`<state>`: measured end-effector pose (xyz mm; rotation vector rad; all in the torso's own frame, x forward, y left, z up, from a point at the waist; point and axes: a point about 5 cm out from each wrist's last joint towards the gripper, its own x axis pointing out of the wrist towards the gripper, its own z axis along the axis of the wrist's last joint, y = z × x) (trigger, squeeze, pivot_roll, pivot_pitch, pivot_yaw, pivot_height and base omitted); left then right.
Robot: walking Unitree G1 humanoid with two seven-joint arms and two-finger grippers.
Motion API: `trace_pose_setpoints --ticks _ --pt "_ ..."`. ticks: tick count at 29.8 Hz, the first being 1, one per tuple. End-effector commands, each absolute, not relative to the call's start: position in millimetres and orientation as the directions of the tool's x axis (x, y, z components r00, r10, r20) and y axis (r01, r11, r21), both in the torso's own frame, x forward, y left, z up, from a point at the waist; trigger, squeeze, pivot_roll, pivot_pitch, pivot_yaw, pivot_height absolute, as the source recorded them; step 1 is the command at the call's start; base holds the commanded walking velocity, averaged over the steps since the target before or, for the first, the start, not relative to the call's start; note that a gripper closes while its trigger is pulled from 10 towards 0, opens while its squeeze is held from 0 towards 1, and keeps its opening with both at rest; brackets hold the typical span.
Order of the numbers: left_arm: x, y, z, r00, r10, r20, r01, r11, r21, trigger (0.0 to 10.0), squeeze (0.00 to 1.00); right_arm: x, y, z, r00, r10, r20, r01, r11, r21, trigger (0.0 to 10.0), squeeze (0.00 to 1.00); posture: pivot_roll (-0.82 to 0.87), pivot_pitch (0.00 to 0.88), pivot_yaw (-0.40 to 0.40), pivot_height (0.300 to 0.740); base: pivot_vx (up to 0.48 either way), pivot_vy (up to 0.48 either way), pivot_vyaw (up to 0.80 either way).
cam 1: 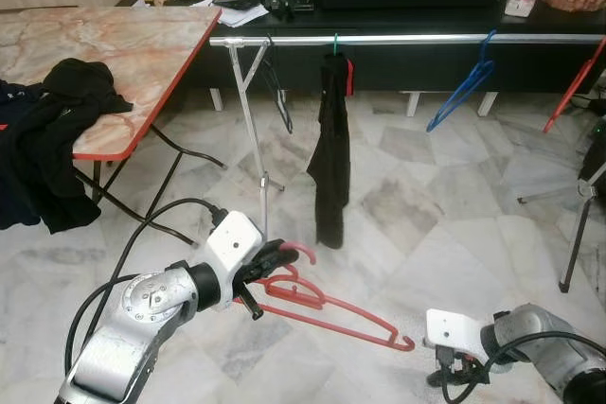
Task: Hang hanger
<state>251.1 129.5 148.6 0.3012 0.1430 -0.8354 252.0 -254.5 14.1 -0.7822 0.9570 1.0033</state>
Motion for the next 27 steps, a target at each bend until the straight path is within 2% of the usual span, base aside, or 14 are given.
trace_pose_setpoints --ticks 1,2,4,6,8,9,15,16,17,20,24,25,26,27 --pt "256.2 145.9 147.7 0.738 -0.631 -0.238 0.675 0.693 0.253 0.0 0.0 258.6 -252.6 5.9 0.348 0.288 -0.892 -0.85 0.498 -0.171 10.0 0.0 -0.1 0.027 0.038 0.74 0.0 0.0 0.0" --pt "256.2 145.9 147.7 0.738 -0.631 -0.238 0.675 0.693 0.253 0.0 0.0 258.6 -252.6 5.9 0.348 0.288 -0.892 -0.85 0.498 -0.171 10.0 0.0 -0.1 0.027 0.038 0.74 0.0 0.0 0.0" --pt "259.3 161.6 142.6 0.807 -0.544 -0.231 0.59 0.767 0.253 0.0 0.0 259.0 -248.4 -6.5 0.447 0.242 -0.861 -0.716 0.673 -0.183 10.0 0.0 -0.09 0.024 0.038 0.74 0.0 0.0 0.0" --pt "260.4 170.4 139.4 0.845 -0.484 -0.228 0.533 0.801 0.272 0.0 0.0 256.3 -244.0 -13.7 0.485 0.24 -0.841 -0.618 0.775 -0.135 10.0 0.0 -0.09 0.025 0.041 0.74 0.0 0.0 0.0" --pt "261.3 175.0 137.8 0.867 -0.445 -0.225 0.496 0.819 0.288 0.0 0.0 254.6 -241.0 -18.0 0.502 0.238 -0.832 -0.557 0.825 -0.1 10.0 0.0 -0.09 0.025 0.041 0.74 0.0 0.0 0.0" --pt "262.8 179.7 136.8 0.89 -0.399 -0.219 0.45 0.845 0.289 10.0 0.0 251.1 -237.7 -24.2 0.521 0.215 -0.826 -0.491 0.867 -0.084 10.0 0.0 -0.08 0.03 0.043 0.74 0.0 0.0 0.0" --pt "265.4 186.9 136.8 0.934 -0.311 -0.178 0.348 0.904 0.247 10.0 0.0 231.8 -227.8 -47.1 0.543 0.108 -0.833 -0.212 0.977 -0.012 10.0 0.0 -0.08 0.033 0.042 0.74 0.0 0.0 0.0" --pt "265.9 186.0 137.6 0.937 -0.306 -0.169 0.341 0.909 0.241 10.0 0.0 226.5 -228.7 -51.1 0.549 0.079 -0.832 -0.119 0.993 0.016 10.0 0.0 -0.08 0.034 0.046 0.74 0.0 0.0 0.0" --pt "267.1 184.2 138.7 0.942 -0.297 -0.154 0.326 0.917 0.228 10.0 0.0 213.3 -233.9 -59.3 0.535 -0.001 -0.845 0.073 0.996 0.045 10.0 0.0 -0.08 0.037 0.048 0.74 0.0 0.0 0.0" --pt "268.2 180.7 138.7 0.943 -0.298 -0.148 0.326 0.918 0.225 10.0 0.0 201.6 -237.3 -65.7 0.506 -0.042 -0.862 0.168 0.984 0.051 10.0 0.0 -0.08 0.041 0.05 0.74 0.0 0.0 0.0" --pt "269.3 177.2 139.8 0.944 -0.298 -0.14 0.323 0.921 0.22 10.0 0.0 192.6 -238.7 -70.4 0.479 -0.063 -0.875 0.18 0.983 0.028 10.0 0.0 -0.07 0.042 0.05 0.74 0.0 0.0 0.0" --pt "269.6 176.9 140.2 0.944 -0.298 -0.138 0.323 0.921 0.218 10.0 0.0 191.1 -238.6 -71.2 0.475 -0.061 -0.878 0.176 0.984 0.027 10.0 0.36 -0.07 0.043 0.051 0.74 0.0 0.0 0.0" --pt "269.9 176.8 140.6 0.945 -0.299 -0.136 0.322 0.922 0.215 10.0 0.0 189.7 -238.2 -72.0 0.471 -0.059 -0.88 0.171 0.985 0.026 10.0 0.36 -0.07 0.044 0.051 0.74 0.0 0.0 0.0" --pt "270.0 176.4 140.9 0.944 -0.301 -0.135 0.324 0.921 0.214 10.0 0.0 188.5 -238.9 -72.4 0.471 -0.064 -0.88 0.18 0.983 0.025 10.0 1.0 -0.07 0.045 0.052 0.74 0.0 0.0 0.0"
